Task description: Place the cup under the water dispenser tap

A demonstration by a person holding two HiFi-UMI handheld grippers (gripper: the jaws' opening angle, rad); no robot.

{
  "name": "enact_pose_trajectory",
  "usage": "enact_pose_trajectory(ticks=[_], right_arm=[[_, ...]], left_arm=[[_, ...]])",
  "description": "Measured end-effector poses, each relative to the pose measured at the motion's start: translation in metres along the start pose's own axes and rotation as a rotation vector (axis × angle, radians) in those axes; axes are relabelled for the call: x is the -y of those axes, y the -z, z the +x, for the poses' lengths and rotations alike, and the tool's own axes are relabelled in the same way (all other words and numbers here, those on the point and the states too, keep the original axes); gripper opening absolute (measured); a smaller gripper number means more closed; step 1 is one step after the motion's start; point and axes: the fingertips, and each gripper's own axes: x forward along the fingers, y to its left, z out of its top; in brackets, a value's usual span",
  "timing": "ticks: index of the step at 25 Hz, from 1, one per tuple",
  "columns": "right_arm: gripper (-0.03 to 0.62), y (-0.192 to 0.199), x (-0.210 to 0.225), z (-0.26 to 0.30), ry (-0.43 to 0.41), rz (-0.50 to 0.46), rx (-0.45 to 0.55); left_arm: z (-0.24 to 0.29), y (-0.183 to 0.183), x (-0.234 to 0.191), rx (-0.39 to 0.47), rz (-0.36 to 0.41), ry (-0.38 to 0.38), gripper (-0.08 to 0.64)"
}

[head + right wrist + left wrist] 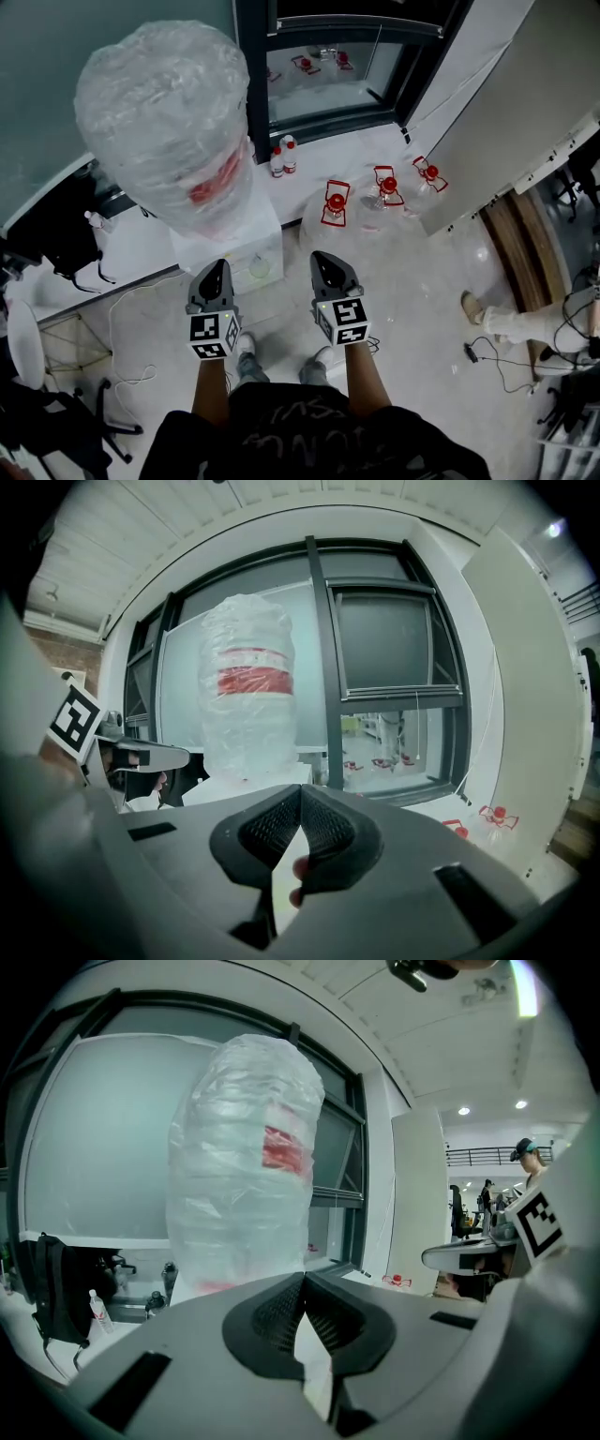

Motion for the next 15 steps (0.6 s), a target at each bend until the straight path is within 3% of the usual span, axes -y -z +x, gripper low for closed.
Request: enact_pose_trajectory(ticks=[5,15], right_arm=[[0.014,-0.017,0.007,-0.004,0.012,-0.017,0.015],[0.012,-0.05,0.019,-0.017,0.041,-0.04,0.071]], left_arm=[[0.001,-0.023,0.001,0.035,0.037,0.002,0.015],[-0.008,-0.056,-0.003,0.099,0.019,-0.014,0.015]])
